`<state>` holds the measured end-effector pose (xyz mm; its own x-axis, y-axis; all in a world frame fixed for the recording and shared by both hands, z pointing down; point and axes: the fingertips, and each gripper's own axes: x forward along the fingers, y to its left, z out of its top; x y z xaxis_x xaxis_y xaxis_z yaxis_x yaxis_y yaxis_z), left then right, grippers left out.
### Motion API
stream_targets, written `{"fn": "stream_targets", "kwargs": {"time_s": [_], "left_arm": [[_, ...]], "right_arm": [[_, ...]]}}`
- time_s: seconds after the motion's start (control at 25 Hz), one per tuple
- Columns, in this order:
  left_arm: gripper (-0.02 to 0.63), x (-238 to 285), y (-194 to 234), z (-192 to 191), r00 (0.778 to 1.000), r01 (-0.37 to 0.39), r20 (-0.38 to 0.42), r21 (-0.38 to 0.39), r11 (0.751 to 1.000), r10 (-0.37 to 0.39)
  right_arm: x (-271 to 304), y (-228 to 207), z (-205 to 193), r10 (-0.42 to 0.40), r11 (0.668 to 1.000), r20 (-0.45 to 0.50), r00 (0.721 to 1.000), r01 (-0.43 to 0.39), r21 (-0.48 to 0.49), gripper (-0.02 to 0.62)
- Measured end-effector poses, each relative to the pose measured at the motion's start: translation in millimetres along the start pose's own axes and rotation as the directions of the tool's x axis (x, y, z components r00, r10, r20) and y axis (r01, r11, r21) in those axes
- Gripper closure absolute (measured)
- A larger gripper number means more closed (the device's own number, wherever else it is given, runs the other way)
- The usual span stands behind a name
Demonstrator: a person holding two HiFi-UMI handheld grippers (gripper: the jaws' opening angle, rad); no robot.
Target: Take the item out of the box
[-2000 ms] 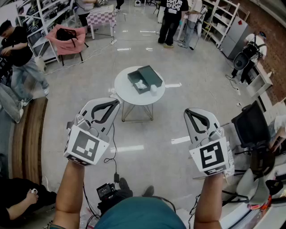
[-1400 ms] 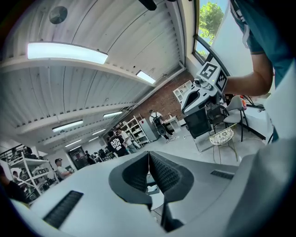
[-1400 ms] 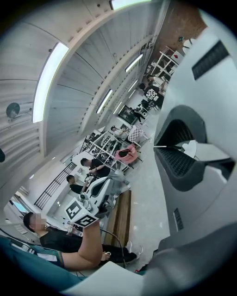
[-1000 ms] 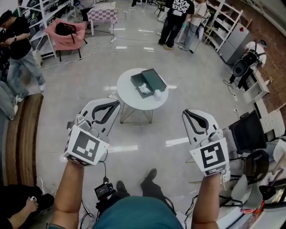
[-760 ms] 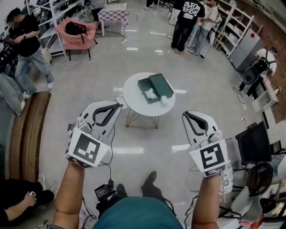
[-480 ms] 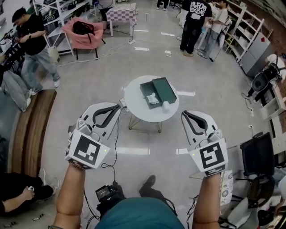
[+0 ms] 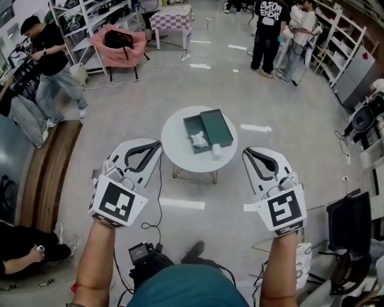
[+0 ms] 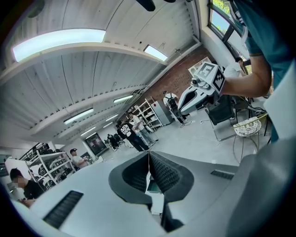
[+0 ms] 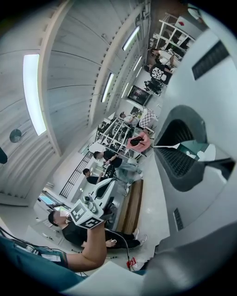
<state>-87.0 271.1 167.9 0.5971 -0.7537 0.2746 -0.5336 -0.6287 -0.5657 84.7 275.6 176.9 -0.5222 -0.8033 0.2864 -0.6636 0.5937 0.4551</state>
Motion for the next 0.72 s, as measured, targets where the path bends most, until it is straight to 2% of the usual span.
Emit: {"fn": "stream_targets", "kwargs": {"time_s": [0.2,0.52,0.72], "left_arm": [[0.586,61,-21,18,0.999,0.045,-0.027,-0.004,0.999,-0.045],[0.586,154,-26,62,0.987,0.142,0.065,0.048,0.989,-0.144],[0.586,211,-11,63,0.969,0.209,0.117,0.064,0.976,-0.216]], "right_arm": [[-11,-47,-43,-0.023,0.999,-0.009,1.0,0.023,0.029,0.555],[-23,-114,-89,-0.108,0.991,-0.084,0.991,0.114,0.069,0.555],[-8,-152,-105,-0.186,0.978,-0.144,0.972,0.198,0.073,0.555]]}}
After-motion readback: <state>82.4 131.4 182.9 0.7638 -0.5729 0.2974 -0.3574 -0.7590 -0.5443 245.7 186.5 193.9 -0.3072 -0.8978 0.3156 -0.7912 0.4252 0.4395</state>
